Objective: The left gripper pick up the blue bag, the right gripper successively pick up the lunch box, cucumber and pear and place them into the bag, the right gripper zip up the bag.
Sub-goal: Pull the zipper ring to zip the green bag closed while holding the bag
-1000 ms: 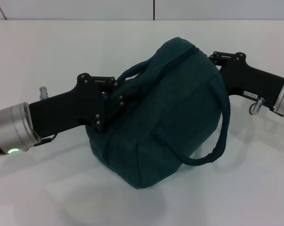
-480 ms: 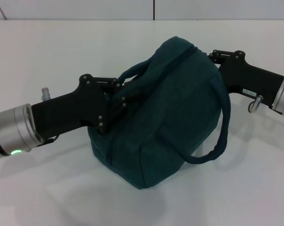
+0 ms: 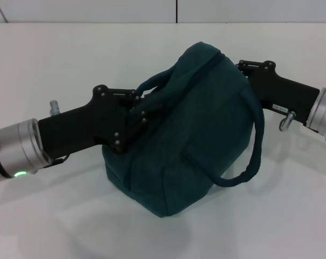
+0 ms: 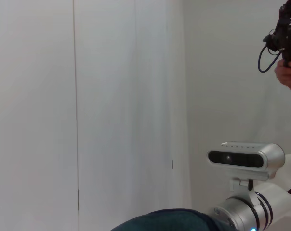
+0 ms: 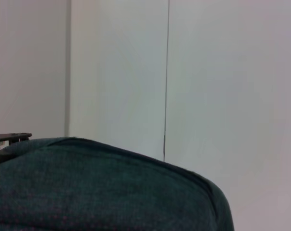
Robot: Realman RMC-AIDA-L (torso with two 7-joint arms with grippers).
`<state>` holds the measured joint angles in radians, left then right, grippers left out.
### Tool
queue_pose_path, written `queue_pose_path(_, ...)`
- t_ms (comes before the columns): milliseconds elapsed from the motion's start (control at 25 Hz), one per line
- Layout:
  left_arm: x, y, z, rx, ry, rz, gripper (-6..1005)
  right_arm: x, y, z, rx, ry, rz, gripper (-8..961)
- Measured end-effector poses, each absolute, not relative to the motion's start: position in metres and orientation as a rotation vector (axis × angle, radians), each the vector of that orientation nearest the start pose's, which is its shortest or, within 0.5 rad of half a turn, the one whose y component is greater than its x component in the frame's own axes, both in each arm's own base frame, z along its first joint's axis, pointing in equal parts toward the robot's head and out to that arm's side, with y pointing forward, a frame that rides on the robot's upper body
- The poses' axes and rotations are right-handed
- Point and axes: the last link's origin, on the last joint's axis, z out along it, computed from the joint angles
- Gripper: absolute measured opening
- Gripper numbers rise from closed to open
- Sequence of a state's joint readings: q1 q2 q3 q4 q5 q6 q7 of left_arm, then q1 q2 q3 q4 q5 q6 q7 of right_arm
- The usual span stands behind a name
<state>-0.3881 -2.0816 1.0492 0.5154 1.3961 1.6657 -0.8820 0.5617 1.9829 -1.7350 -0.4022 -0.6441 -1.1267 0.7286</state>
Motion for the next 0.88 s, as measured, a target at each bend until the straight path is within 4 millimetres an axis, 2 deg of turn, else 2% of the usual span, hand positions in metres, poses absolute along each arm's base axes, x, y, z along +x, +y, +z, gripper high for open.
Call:
queue_pose_path(200, -0.2413, 0.2847, -0.0174, -2.555, -0.124, -1.157, 109, 0.2231, 0.3612, -0.0484, -2.453, 0.192, 0.846, 316)
queue_pose_path(440, -0.2423, 0.2839, -0.0173, -2.55, -0.117, -1.153, 114, 0.2219, 0.3597, -0.0518, -2.454, 0.184, 0.847, 151)
queue_pose_path(880, -0.243, 0.2832, -0.0177, -2.549, -0.12, -1.153, 124, 0.2289, 0.358, -0.0482, -2.384, 0.156, 0.837, 26)
